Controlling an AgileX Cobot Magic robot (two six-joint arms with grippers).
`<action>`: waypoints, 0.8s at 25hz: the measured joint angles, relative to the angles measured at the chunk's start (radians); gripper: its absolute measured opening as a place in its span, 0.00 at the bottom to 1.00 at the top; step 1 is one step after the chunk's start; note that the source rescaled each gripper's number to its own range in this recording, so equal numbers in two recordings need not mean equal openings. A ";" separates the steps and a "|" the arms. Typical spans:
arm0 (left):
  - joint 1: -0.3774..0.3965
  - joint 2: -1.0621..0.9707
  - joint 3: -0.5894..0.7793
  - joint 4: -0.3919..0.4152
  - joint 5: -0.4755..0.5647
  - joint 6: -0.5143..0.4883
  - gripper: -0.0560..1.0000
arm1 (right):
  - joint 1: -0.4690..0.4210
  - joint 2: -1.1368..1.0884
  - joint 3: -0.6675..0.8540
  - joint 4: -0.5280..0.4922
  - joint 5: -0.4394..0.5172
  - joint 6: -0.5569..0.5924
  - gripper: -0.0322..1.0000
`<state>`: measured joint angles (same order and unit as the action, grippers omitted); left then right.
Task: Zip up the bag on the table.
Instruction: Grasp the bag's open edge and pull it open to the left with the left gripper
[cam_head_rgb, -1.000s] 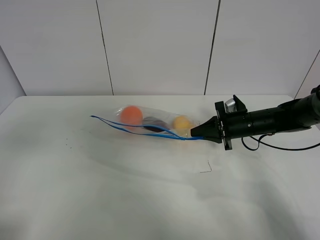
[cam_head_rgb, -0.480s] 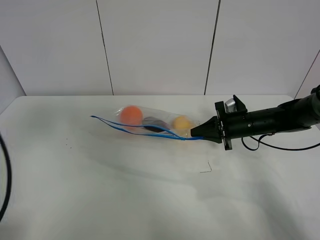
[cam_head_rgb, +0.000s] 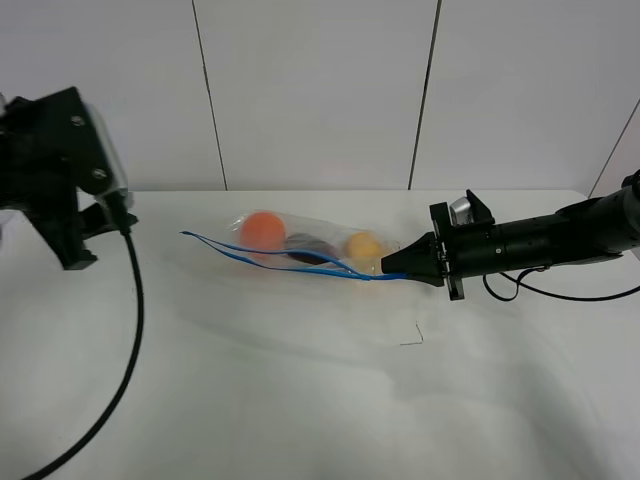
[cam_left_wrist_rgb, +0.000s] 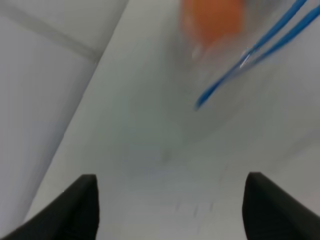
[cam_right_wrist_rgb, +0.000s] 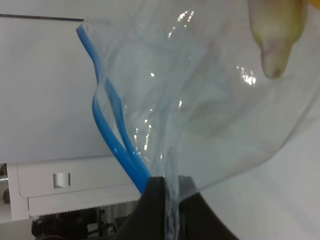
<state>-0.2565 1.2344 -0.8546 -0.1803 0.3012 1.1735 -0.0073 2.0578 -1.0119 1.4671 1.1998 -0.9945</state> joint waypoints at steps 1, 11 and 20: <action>-0.037 0.023 0.000 -0.002 -0.034 -0.001 0.87 | 0.000 0.000 0.000 0.000 0.000 0.000 0.03; -0.385 0.270 0.000 -0.008 -0.391 -0.084 0.87 | 0.000 0.000 0.000 0.006 0.000 0.001 0.03; -0.539 0.434 -0.001 -0.011 -0.624 -0.144 0.87 | 0.000 0.000 0.000 0.038 0.001 0.015 0.03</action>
<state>-0.7957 1.6686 -0.8554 -0.1910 -0.3223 1.0291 -0.0073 2.0578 -1.0119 1.5047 1.2006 -0.9797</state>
